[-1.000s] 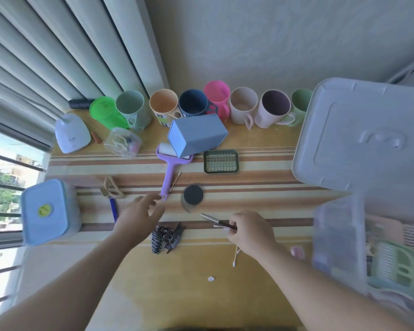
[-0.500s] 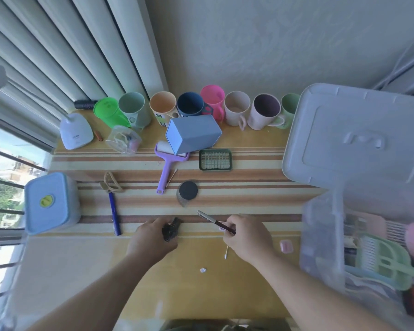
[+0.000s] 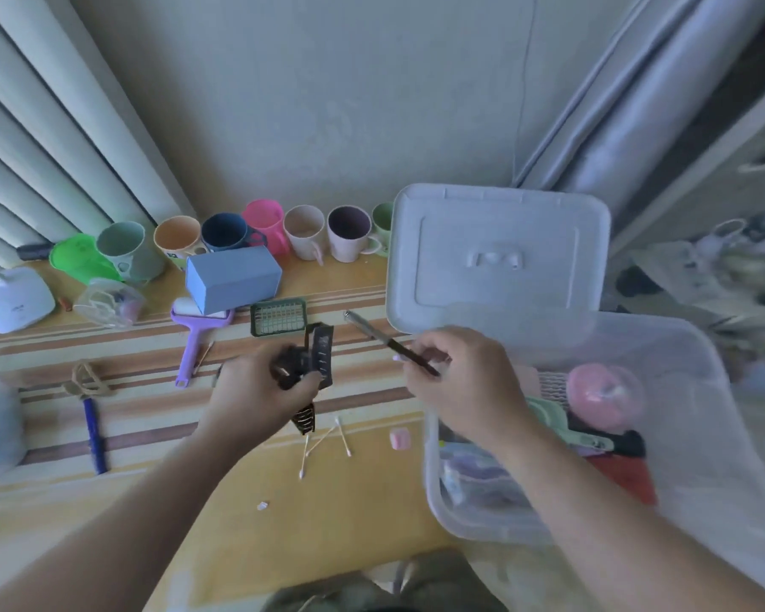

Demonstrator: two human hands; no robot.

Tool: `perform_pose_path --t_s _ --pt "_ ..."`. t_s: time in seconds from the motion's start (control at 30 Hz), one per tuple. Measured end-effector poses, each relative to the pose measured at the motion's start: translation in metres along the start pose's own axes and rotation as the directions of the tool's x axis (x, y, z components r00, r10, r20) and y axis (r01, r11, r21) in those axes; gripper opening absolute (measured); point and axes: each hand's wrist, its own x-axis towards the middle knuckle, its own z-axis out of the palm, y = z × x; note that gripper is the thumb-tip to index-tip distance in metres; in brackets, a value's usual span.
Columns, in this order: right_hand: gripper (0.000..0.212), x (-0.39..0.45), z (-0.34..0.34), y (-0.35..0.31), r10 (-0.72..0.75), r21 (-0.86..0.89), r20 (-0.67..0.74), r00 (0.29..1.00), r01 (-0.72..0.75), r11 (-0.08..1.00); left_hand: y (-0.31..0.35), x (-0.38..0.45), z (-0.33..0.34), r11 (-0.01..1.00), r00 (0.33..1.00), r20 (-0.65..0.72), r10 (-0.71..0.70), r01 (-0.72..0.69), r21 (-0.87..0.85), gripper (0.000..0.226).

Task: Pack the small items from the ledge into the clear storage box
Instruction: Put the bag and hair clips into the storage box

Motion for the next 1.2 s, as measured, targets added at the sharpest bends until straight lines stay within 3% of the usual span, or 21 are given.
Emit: perform_pose_path --t_s 0.1,0.2,0.27,0.4,0.53,0.73,0.83,0.9,1.0,1.1,1.2 --pt "0.013 -0.016 -0.064 0.074 0.109 -0.182 -0.046 0.993 -0.116 0.976 0.075 -0.003 0.021 0.989 0.992 0.015 0.126 -0.124 -0.083 0.021" --pt "0.025 -0.049 -0.092 0.151 0.376 -0.366 0.137 0.917 -0.306 0.879 0.131 -0.011 0.061 0.961 0.962 0.063 0.267 -0.26 -0.098 0.026" --pt "0.021 -0.066 -0.089 0.185 0.432 -0.482 0.286 0.856 -0.261 0.836 0.153 -0.018 0.093 0.947 0.939 0.127 0.318 -0.31 -0.084 0.028" --pt "0.014 -0.068 -0.054 0.203 0.341 -0.544 0.417 0.843 -0.07 0.836 0.169 -0.029 0.148 0.964 0.93 0.254 0.264 -0.26 -0.051 0.03" --pt "0.012 -0.063 -0.018 0.197 0.253 -0.55 0.426 0.868 0.026 0.835 0.164 -0.031 0.168 0.979 0.956 0.215 0.199 -0.205 0.006 0.024" --pt "0.032 -0.058 -0.017 0.202 0.297 -0.462 0.453 0.84 -0.064 0.885 0.165 -0.028 0.168 0.981 0.965 0.186 0.184 -0.192 0.027 0.021" --pt "0.031 -0.059 -0.051 0.207 0.321 -0.237 0.387 0.864 -0.243 0.94 0.163 -0.026 0.17 0.977 0.958 0.217 0.185 -0.203 0.065 0.02" --pt "0.047 -0.061 -0.078 0.208 0.263 -0.123 0.315 0.912 -0.235 0.964 0.166 -0.022 0.173 0.964 0.93 0.313 0.19 -0.237 0.117 0.018" --pt "0.082 -0.062 -0.107 0.2 0.091 -0.103 0.383 0.919 -0.055 0.993 0.178 -0.015 0.183 0.93 0.837 0.515 0.182 -0.317 0.186 0.021" --pt "0.073 -0.067 -0.109 0.193 -0.01 -0.206 0.438 0.899 0.111 0.972 0.19 -0.013 0.193 0.869 0.765 0.609 0.21 -0.431 0.242 0.028" --pt "0.062 -0.072 -0.106 0.19 0.04 -0.288 0.413 0.91 0.089 0.954 0.202 -0.014 0.203 0.829 0.737 0.631 0.243 -0.496 0.259 0.03"
